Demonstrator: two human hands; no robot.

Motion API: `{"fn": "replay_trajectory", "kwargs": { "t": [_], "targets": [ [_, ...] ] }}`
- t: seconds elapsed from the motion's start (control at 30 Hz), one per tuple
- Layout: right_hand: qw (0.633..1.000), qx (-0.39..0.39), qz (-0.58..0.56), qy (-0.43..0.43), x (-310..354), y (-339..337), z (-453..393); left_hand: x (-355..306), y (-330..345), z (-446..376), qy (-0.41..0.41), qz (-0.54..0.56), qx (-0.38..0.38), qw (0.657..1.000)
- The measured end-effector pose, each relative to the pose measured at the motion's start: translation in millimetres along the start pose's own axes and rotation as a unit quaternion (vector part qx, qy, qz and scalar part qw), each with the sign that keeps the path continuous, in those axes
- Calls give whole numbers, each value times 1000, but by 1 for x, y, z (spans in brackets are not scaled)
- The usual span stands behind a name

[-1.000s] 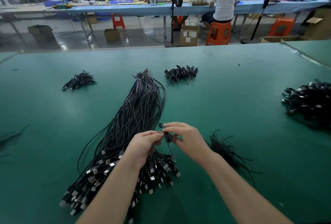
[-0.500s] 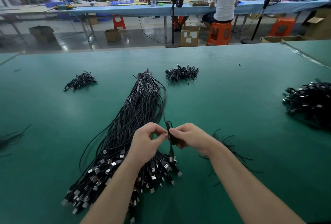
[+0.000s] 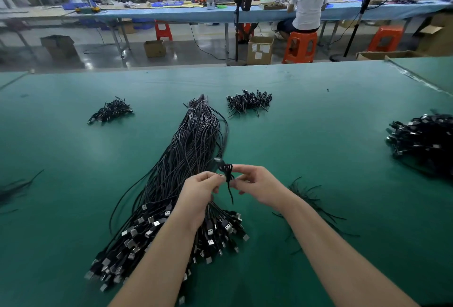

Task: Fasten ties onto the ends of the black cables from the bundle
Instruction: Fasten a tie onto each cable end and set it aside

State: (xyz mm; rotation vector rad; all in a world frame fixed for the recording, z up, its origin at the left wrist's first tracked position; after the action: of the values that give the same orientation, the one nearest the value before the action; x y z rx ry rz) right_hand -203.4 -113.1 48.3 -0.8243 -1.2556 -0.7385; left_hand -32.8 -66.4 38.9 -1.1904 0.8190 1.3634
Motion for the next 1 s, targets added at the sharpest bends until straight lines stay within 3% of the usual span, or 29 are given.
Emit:
{"fn": "replay_trajectory", "kwargs": {
  "t": [0.07, 0.17, 0.23, 0.3, 0.37, 0.5, 0.53, 0.57, 0.6, 0.7, 0.73, 0.77, 0.83, 1.0],
  "targets": [
    [1000, -8, 8, -16, 3, 3, 1, 1, 1, -1, -17, 39, 33, 999],
    [1000, -14, 8, -19, 6, 4, 1, -3, 3, 2, 4, 19, 22, 1000],
    [1000, -10, 10, 6, 9, 4, 1, -4, 2, 4, 34, -32, -2, 999],
    [999, -16, 26, 42, 9, 5, 0, -7, 3, 6, 107, -169, -35, 979],
    [996, -28, 36, 78, 6, 4, -3, -10, 6, 11, 227, -338, -72, 910],
    [987, -42, 39, 147, 2, 3, -7, -13, 15, 19, 473, -552, -122, 676],
    [986, -39, 31, 162, 2, 1, -7, -11, 15, 18, 494, -561, -131, 651],
    [985, -37, 9, 169, 1, 0, -7, -9, 15, 16, 490, -550, -134, 663],
    [985, -38, -21, 167, 0, -1, -7, -9, 14, 16, 460, -515, -130, 712],
    [994, -41, -48, 89, -5, -5, -6, -8, 10, 8, 217, -296, -94, 925],
    [997, -42, -31, 48, -8, -5, -5, -8, 9, 5, 129, -193, -68, 970],
    [999, -44, -9, 14, -9, -5, -4, -7, 7, 3, 59, -96, -41, 993],
    [998, -47, 25, -30, -11, -4, -3, -7, 6, 0, -25, 42, 19, 999],
    [997, -40, -1, -59, -5, -3, 0, -9, 8, 1, -91, 116, 60, 987]
  ]
}}
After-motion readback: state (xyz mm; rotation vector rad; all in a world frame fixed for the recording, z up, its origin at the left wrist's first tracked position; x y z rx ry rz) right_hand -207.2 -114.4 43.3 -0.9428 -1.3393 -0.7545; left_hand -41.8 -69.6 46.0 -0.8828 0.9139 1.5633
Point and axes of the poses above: each hand's wrist, its own z-axis away from the middle knuckle, its own y-axis out of the palm, x = y × z, the point moved 1 cm from there along -z, towards the middle knuckle, and after that the axes turned 11 degrees about -z, right-handed, at the moved point
